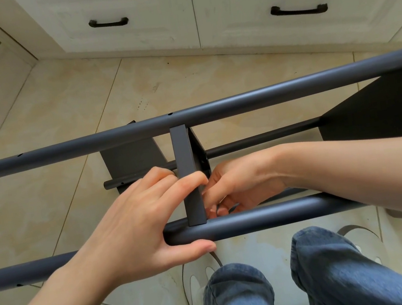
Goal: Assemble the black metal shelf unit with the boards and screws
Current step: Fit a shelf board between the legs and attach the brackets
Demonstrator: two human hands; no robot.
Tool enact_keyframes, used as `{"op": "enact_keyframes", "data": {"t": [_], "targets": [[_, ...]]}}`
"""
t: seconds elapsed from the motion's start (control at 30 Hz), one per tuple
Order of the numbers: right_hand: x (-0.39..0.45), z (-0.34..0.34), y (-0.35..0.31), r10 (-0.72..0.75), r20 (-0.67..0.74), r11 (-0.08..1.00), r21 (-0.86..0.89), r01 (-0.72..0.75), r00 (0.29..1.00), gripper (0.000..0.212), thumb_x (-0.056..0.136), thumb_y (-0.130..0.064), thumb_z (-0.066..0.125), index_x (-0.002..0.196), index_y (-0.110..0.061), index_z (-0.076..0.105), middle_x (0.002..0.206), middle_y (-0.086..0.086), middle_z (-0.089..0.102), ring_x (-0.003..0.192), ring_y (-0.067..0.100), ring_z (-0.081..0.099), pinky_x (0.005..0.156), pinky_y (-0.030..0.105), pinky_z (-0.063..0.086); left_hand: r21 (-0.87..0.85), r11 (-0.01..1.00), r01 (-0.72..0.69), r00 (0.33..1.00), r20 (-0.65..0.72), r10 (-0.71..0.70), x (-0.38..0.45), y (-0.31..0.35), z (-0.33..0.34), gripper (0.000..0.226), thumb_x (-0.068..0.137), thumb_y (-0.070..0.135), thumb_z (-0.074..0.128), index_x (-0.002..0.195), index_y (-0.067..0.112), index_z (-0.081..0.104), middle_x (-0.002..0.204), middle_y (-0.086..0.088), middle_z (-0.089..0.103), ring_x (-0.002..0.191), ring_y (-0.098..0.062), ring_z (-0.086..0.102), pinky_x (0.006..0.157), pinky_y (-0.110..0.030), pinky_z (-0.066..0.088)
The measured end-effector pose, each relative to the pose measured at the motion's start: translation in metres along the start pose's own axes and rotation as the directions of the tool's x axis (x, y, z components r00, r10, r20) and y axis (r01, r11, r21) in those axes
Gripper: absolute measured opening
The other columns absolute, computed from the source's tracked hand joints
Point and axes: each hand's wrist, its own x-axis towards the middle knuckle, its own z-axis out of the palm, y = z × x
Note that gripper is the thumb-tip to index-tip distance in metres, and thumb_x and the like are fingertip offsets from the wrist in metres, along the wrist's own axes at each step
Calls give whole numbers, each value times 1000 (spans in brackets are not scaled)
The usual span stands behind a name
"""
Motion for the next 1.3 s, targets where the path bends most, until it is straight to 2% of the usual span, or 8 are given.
{"op": "enact_keyframes", "data": {"t": [0.2,0.4,0.5,0.63,0.77,0.9,1.17,1.3], "targets": [[-4,-2,0,-46,71,995,94,39,996,17,96,-11,57,83,-13,68,74,-1,66,71,11,54,79,28,47,7,1000,-3,1000,7,3,0,0,0,76,81,73,57,138,25,48,101,21,38,94,-6,42,73,-13,29],[-1,-3,0,-25,2,999,29,25,1000,12,95,-14,59,88,-9,67,76,2,65,65,9,57,72,24,49,19,1000,-11,1000,-9,11,0,-1,1,77,81,75,56,139,25,49,101,23,34,95,-2,39,73,-15,33],[-4,-3,-1,-45,48,996,82,41,998,10,95,-11,58,93,-7,67,82,2,65,69,9,54,76,25,48,16,1000,-15,1000,-11,15,0,-1,1,76,81,74,57,139,25,48,100,22,37,94,-5,41,72,-18,35],[-1,-1,1,-55,42,993,104,50,998,17,95,-6,56,83,-9,67,74,2,64,70,12,53,77,27,47,9,1000,-19,1000,-20,19,0,-1,2,76,81,73,58,139,24,48,100,23,35,93,-4,39,74,-16,32],[0,3,-1,-14,31,996,90,11,999,14,95,-6,54,85,-5,63,76,7,60,71,15,55,80,30,46,16,1000,-24,999,-26,24,0,-2,3,76,81,73,58,138,23,49,99,22,36,93,-5,39,74,-14,30],[-1,4,-4,2,17,997,79,-4,1000,21,95,-5,51,77,-6,63,68,5,58,63,13,55,71,26,48,25,999,-23,999,-27,24,0,-3,4,76,81,74,58,139,25,48,100,21,41,94,-4,38,73,-13,28],[-5,11,0,-66,-226,996,-65,53,972,14,92,-11,61,85,-4,70,72,7,62,62,10,56,70,24,47,108,994,-29,998,-49,34,-1,-2,5,82,84,77,49,145,22,45,104,10,62,98,-14,54,70,-27,48],[-15,14,3,-125,-278,983,-165,81,952,14,93,-19,64,85,-17,75,79,-2,71,65,3,64,61,16,50,141,990,-27,999,-38,32,-3,0,8,86,86,77,44,149,19,43,105,7,65,99,-16,58,71,-33,54]]}}
